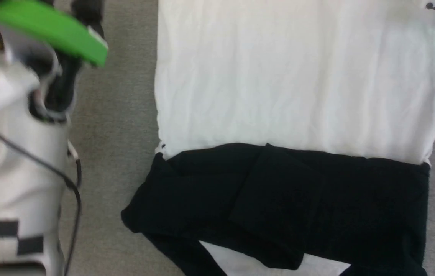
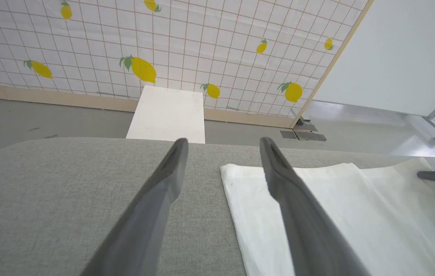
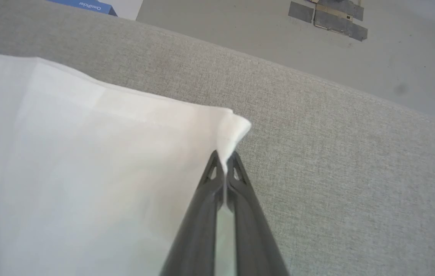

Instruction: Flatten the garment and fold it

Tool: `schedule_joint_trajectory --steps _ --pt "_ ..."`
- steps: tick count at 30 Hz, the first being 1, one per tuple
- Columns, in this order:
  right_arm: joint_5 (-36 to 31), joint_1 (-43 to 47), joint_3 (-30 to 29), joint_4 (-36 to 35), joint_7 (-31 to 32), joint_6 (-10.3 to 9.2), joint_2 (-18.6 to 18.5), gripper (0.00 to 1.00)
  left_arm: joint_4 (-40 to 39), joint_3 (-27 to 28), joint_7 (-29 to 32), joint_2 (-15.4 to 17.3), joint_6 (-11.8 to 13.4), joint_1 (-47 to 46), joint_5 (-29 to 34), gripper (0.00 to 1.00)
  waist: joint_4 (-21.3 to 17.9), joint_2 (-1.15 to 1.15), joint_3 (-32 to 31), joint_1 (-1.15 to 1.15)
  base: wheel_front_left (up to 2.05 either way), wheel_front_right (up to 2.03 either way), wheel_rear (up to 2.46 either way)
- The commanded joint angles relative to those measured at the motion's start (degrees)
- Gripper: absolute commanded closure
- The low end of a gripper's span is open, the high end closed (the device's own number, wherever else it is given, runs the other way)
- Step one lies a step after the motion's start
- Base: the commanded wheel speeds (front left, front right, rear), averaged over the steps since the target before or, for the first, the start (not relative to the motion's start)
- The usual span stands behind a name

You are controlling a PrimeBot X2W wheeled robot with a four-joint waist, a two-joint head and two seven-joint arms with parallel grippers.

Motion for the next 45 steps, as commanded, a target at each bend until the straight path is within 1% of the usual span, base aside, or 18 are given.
schedule_joint_trajectory --steps 1,2,6,7,11,15,17,19,24,25,26,27,29,32,35,38,43,45 --pt "1.16 -1.03 0.95 -0.36 -0.32 -0.08 0.16 1.00 2.24 -0.53 2.96 0.62 -0.28 -3.80 -0.93 0.00 -2.10 0.00 0.23 -0.01 0.00 0.00 0.00" --pt "1.80 -1.17 1.56 -0.54 -0.41 -0.08 0.29 1.00 3.95 -0.58 5.17 0.42 -0.15 -6.00 -1.98 0.00 -2.56 0.00 0.46 -0.01 0.00 0.00 0.00" --pt "4.47 -1.72 4.79 -1.33 -0.67 -0.08 0.31 1.00 11.79 -2.90 15.36 1.77 0.61 -14.87 -2.27 0.00 -4.59 0.00 1.92 -0.01 0.00 0.00 0.00" --pt "5.21 -1.76 5.53 -1.54 -0.86 -0.08 0.34 1.00 14.01 -3.90 18.54 2.17 1.08 -16.78 -1.87 0.00 -5.11 0.00 2.24 -0.01 0.00 0.00 0.00" --pt "7.68 -2.02 8.32 -2.20 -1.58 -0.08 0.31 1.00 19.99 -6.69 27.49 3.14 3.54 -22.40 0.03 0.00 -6.94 0.00 3.60 -0.01 0.00 0.00 0.00" --pt "9.81 -2.24 10.61 -2.83 -2.24 -0.08 -0.01 1.00 23.43 -8.62 33.10 3.87 6.16 -25.50 2.06 0.00 -8.29 0.00 4.89 -0.01 0.00 0.00 0.00" --pt "10.67 -2.40 11.46 -3.15 -2.46 -0.08 -0.38 1.00 24.26 -9.22 34.62 4.08 6.93 -26.26 2.65 0.00 -8.73 0.00 5.54 -0.01 0.00 0.00 0.00" --pt "11.34 -2.54 12.29 -3.38 -2.61 -0.08 -0.80 1.00 24.83 -10.21 35.72 4.56 7.16 -26.44 3.58 0.00 -9.06 0.00 6.07 -0.01 0.00 0.00 0.00" --pt "12.47 -2.64 13.12 -3.32 -3.29 -0.08 -1.49 1.00 26.24 -10.43 39.80 3.73 7.31 -25.01 1.61 0.00 -9.32 0.00 6.71 -0.01 0.00 0.00 0.00" --pt "12.62 -2.67 13.23 -3.21 -3.38 -0.08 -1.64 1.00 26.22 -10.74 40.57 3.96 7.22 -24.74 1.64 0.59 -9.32 0.00 6.77 -0.01 0.00 0.00 0.00" --pt "12.73 -2.75 13.32 -3.13 -3.43 -0.08 -1.74 1.00 25.99 -10.69 40.61 4.12 7.20 -24.55 1.53 0.92 -9.32 0.00 6.85 -0.01 0.00 0.00 0.00" --pt "12.87 -2.86 13.39 -3.02 -3.52 -0.08 -1.86 1.00 25.78 -10.52 40.66 4.22 7.14 -24.25 1.22 1.00 -9.30 0.00 6.90 -0.01 0.00 0.00 0.00" --pt "13.13 -3.20 13.35 -2.92 -3.89 -0.08 -2.15 1.00 24.81 -10.02 38.81 4.79 6.94 -24.18 1.24 1.00 -9.23 0.00 6.96 -0.01 0.00 0.00 0.00" --pt "13.34 -3.97 12.69 -2.76 -5.49 -0.08 -2.38 1.00 23.80 -8.56 34.56 5.47 7.88 -24.58 1.61 1.00 -9.06 0.00 6.66 -0.01 0.00 0.00 0.00" --pt "13.04 -4.82 12.25 -2.55 -7.77 -0.08 -2.70 1.00 22.87 -6.90 28.91 5.59 8.96 -25.48 2.03 1.00 -8.77 0.00 5.86 -0.01 0.00 0.00 0.00" --pt "12.50 -6.14 10.88 -2.47 -10.69 -0.08 -2.78 1.00 22.45 -5.99 23.08 5.68 9.14 -26.78 2.87 1.00 -8.34 0.00 4.99 -0.01 0.00 0.00 0.00" --pt "10.79 -8.92 8.51 -1.68 -16.65 -0.08 -2.61 1.00 23.03 -4.91 14.26 5.59 7.77 -29.10 3.44 1.00 -7.63 0.00 3.37 -0.01 0.00 0.00 0.00" --pt "10.11 -9.65 7.69 -0.85 -18.58 -0.08 -2.47 1.00 23.86 -4.69 11.92 5.25 6.69 -29.64 3.05 1.00 -7.33 0.00 2.44 -0.01 0.00 0.00 0.00"
